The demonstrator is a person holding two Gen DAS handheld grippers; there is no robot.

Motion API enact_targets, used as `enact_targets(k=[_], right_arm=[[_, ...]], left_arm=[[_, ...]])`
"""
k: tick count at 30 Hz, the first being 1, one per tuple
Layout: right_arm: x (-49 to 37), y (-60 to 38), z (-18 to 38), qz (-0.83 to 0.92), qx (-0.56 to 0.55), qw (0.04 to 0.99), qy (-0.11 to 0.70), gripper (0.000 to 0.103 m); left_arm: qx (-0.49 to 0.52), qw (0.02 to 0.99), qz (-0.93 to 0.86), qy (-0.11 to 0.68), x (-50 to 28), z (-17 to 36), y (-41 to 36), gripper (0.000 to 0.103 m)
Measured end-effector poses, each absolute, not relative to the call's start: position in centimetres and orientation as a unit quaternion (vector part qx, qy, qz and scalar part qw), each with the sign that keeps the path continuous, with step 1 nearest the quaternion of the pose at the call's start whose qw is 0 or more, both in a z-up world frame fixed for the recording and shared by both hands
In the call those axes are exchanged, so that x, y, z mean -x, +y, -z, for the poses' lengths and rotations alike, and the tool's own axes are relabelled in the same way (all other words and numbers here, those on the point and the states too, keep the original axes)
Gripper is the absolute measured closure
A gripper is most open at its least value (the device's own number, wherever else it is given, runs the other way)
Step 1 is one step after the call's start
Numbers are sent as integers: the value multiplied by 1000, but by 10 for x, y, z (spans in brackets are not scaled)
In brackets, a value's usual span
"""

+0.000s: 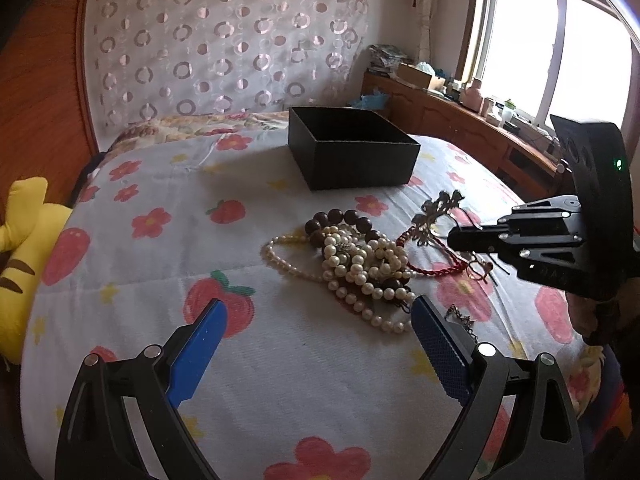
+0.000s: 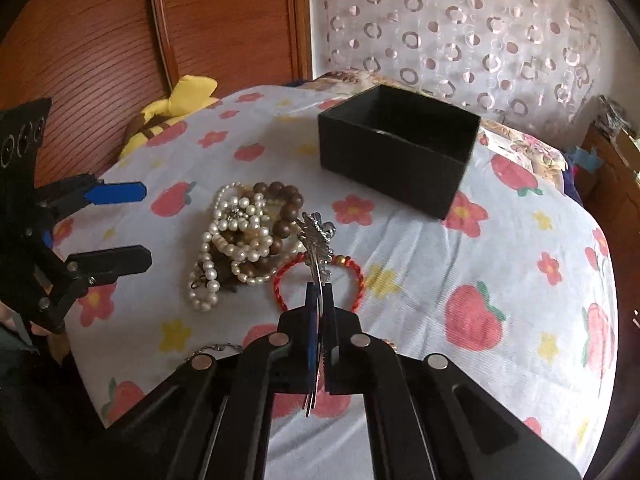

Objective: Organize jewelry
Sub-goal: 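Grasp the white pearl necklace with the left gripper, then lift the pearl necklace with the left gripper while the right gripper holds the comb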

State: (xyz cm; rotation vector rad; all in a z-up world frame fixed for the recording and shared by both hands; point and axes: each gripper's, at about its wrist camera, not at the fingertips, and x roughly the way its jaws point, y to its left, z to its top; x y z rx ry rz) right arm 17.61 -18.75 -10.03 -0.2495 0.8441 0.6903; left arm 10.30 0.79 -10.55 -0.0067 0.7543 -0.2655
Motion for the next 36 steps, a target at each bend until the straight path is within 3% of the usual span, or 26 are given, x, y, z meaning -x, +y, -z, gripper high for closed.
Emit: enact_targets(k=[9,14,18,22,32,34,36], right_arm=[[-166,-212,75,-321,91,872,359,100],[-162,-227,75,-308,85,878,356,100],[-160,-236,83,-303,78,878,362,100],[-160,-239,92,-300,72,878,367,100],[-157,-238,102,-302,61,875,375,100],[-156,-239,102,-301,60,875,375,100],[-156,-239,102,-302,60,875,375,100]], left_arm=[[-4,918,159,363,-112,103,-9,15],[-10,908,175,382,-124,106,-24,41],[-9,899,180,398,-130,112,-30,71],[6,899,174,401,-133,113,-26,83],[19,892,171,419,-148,118,-20,85],[18,892,177,416,-147,118,-21,97],[22,896,181,405,-144,111,-20,97]])
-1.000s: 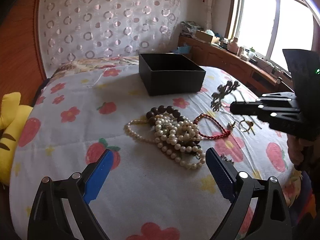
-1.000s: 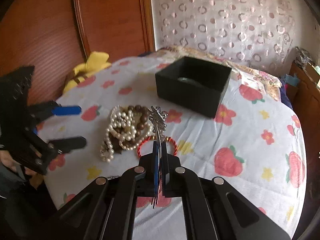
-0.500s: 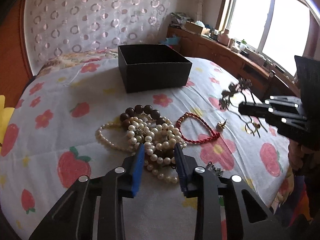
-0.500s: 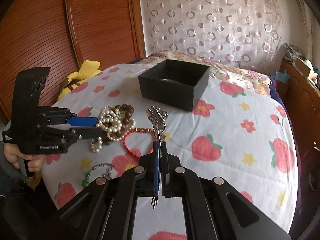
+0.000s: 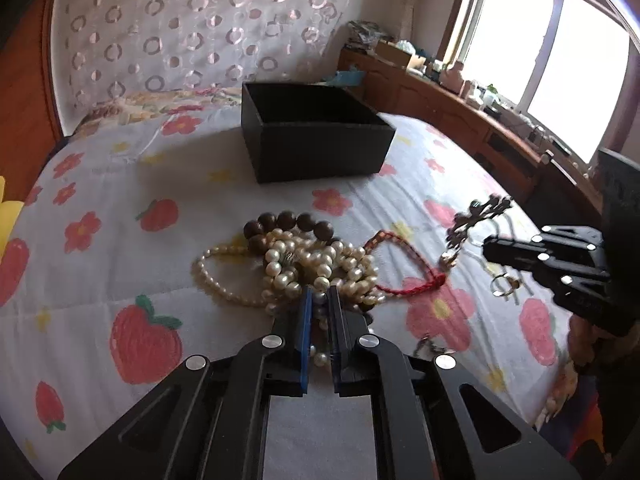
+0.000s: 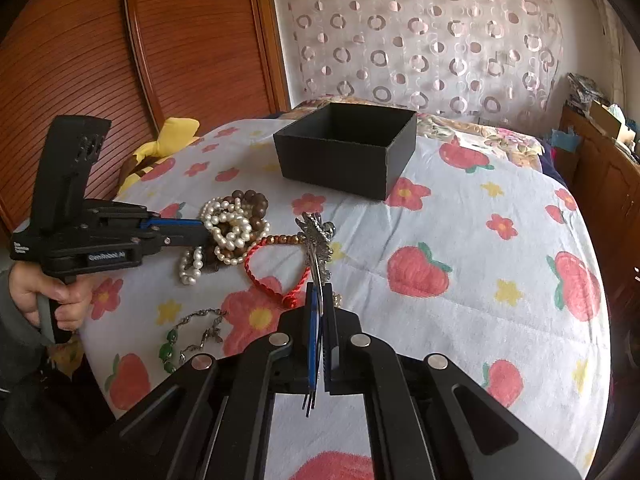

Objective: Organize jewelry
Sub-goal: 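Lift the pearl necklace with the left gripper while the right gripper holds the comb, then lower the pearls and comb into the black box and open both grippers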

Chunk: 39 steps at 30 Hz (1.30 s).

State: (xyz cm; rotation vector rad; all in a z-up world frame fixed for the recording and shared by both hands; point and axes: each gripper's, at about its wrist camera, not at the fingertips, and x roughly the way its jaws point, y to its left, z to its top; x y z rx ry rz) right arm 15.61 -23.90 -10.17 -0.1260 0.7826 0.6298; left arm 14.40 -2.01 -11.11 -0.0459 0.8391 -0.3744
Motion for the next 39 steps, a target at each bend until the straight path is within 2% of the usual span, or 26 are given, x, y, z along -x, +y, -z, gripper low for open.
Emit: enact_targets(k=[14,29,39], right_arm=[[-151,-241,78,-305,58,883,352,100],[-154,-233,32,-312,66,895,311,100],[-179,-233,3,-302,76,905,289,100]], left_arm=[[7,940,197,279,-113,-3,-19,97],[-18,962,185,201,-122,-104,-15,97],[-27,967,168,191,-162,-127,-24,97]])
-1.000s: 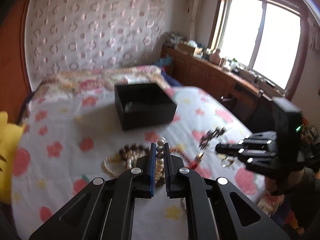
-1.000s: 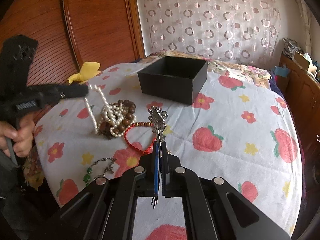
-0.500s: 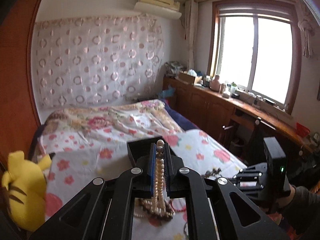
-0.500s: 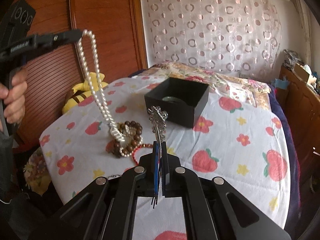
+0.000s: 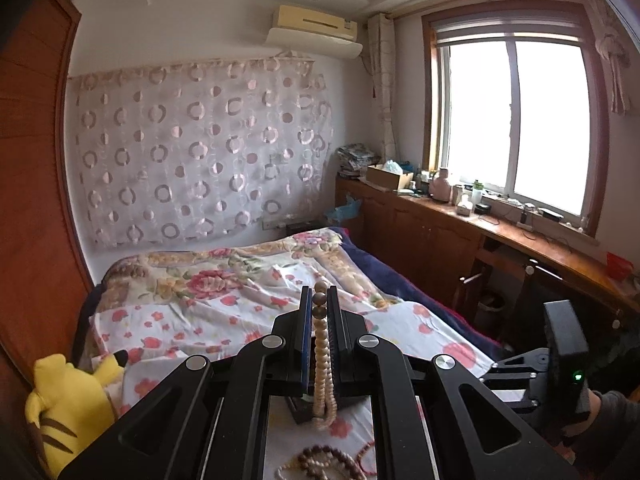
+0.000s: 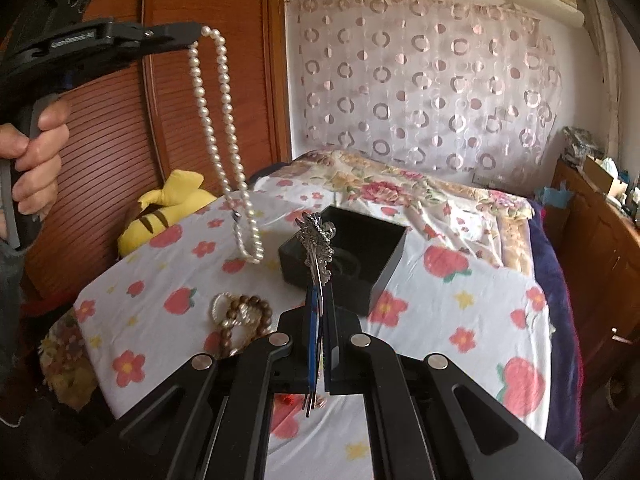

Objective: Organize jewelry
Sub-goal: 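Lower the pearls and comb into the black box and open both grippers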

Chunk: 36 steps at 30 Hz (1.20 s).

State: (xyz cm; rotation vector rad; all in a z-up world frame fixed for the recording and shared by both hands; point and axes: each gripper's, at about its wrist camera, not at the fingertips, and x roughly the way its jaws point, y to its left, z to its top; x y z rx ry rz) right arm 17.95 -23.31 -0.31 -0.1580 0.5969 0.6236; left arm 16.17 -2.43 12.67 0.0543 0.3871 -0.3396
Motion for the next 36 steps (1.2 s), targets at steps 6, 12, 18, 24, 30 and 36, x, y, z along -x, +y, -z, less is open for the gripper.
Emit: enact_targets(k=[6,12,18,24,30,36], right_arm=[[-207,-235,-4,-298,81,908,282,100],[-238,-233,0,-303,74,906,287,100],[-273,-230,14,-313,66,899,298,100],[-298,-223,32,-318,64,893,312,100],[-319,-211,48,-323,70,886,326,100],[-333,-194,59,-328,84,879,337,100]], left_arm=[[-30,962,173,209,-208,-119,-32,97],[-39,956,181,227,-249,-104,-45,97],[-42,950,193,242,-281,-87,-51,97],[-51,942,200,264,-307,-61,-56,97],[-46,934,189,298,-325,-18,-44,103],[-34,927,186,323,-328,16,-29,103]])
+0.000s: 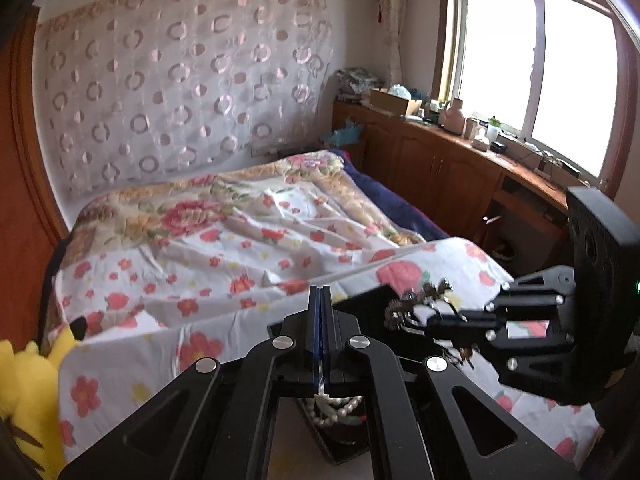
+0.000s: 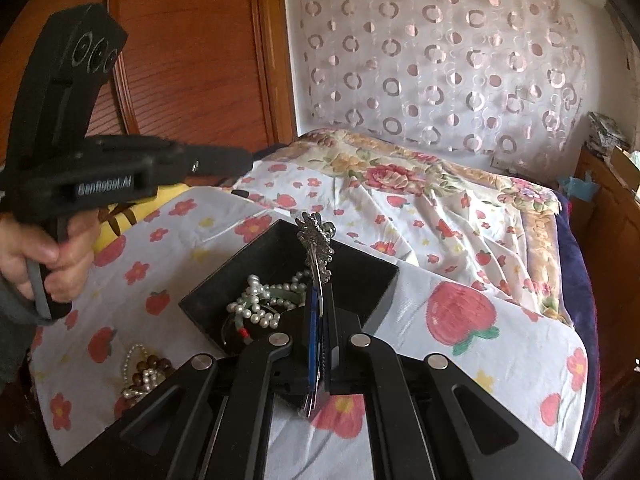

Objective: Organize jewelry
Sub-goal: 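Lower the pearls and comb into the black box and open both grippers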

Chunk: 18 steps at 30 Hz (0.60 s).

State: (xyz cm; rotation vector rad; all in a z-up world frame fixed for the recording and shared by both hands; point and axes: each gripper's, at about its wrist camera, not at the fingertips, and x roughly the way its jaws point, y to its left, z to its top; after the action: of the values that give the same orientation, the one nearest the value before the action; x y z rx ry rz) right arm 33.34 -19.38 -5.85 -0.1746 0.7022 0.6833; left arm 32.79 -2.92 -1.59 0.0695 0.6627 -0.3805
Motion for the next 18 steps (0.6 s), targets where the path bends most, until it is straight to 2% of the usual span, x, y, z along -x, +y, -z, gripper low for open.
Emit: enact_targets(k=[15,17,18], right_arm=[[-353,-173,69,-312,95,878,351,98],[-353,-174,67,-309,93,879,351,98],[-352,-176,65,-307,91,881,349,93]], left_arm=[[-19,924,170,343,-315,47,-3,103],[-18,923,163,347,-314,49,0,98],[-18,923,161,348,-314,49,0,93]])
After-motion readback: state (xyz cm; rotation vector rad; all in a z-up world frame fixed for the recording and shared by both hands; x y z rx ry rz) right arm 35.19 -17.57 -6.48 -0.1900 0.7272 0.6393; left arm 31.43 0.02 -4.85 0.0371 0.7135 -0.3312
